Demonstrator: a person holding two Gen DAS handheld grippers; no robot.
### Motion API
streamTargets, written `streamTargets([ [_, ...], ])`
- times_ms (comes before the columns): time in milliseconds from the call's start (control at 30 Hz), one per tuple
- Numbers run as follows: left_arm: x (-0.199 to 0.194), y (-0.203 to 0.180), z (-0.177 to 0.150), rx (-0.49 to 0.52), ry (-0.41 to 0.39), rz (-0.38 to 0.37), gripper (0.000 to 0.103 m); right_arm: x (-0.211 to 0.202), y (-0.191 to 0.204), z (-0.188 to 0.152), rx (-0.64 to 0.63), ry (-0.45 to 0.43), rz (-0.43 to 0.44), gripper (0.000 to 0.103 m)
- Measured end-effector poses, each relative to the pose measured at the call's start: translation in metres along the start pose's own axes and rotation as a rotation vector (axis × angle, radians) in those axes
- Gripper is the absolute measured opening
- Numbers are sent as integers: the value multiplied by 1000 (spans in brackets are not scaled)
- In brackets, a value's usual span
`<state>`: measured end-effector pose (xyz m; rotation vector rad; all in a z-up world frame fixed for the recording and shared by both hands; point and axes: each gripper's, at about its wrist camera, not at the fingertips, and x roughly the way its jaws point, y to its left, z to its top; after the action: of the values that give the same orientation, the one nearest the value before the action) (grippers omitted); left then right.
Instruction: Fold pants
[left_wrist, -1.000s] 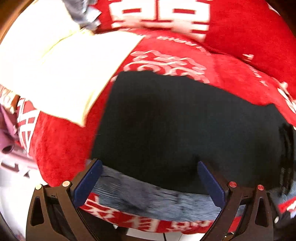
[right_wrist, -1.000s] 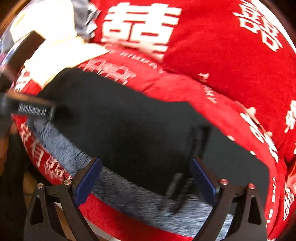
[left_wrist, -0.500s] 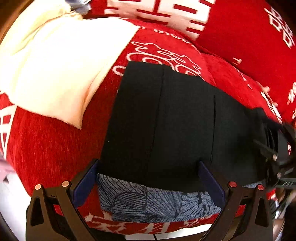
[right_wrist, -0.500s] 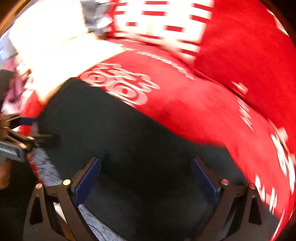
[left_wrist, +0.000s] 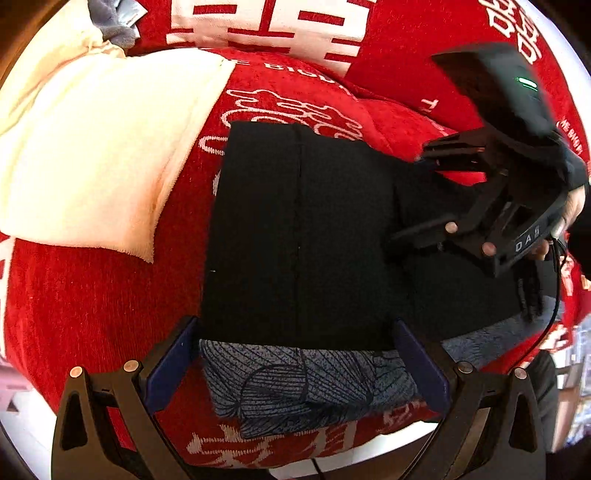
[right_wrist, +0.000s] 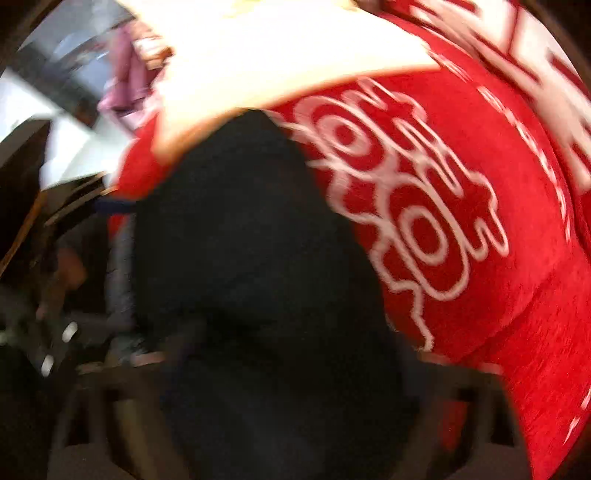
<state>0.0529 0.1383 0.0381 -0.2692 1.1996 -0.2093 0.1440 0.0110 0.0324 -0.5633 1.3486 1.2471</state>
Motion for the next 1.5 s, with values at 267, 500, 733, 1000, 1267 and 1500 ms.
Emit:
streamTargets([
  [267,-11,24,18,25,2,-170,103,-57,51,-33,-123,-150,-133,19],
  [500,-3,8,30,122,52,-300,103,-77,55,-39,-114,-223,-135,18],
  [733,3,-16,40,179,122,-192,51,-50,25,-18,38,-177,-161,29],
  [1000,-4,-28,39,149,128,-89,41,-94,4,-88,453,-333,-371,56],
  [1267,-29,-48,37,145,94,-29,39,-53,43,-153,640,-325,-432,78],
  [1500,-52,-91,37,213,55,20,19,-52,95,-175,590,-293,-384,80],
])
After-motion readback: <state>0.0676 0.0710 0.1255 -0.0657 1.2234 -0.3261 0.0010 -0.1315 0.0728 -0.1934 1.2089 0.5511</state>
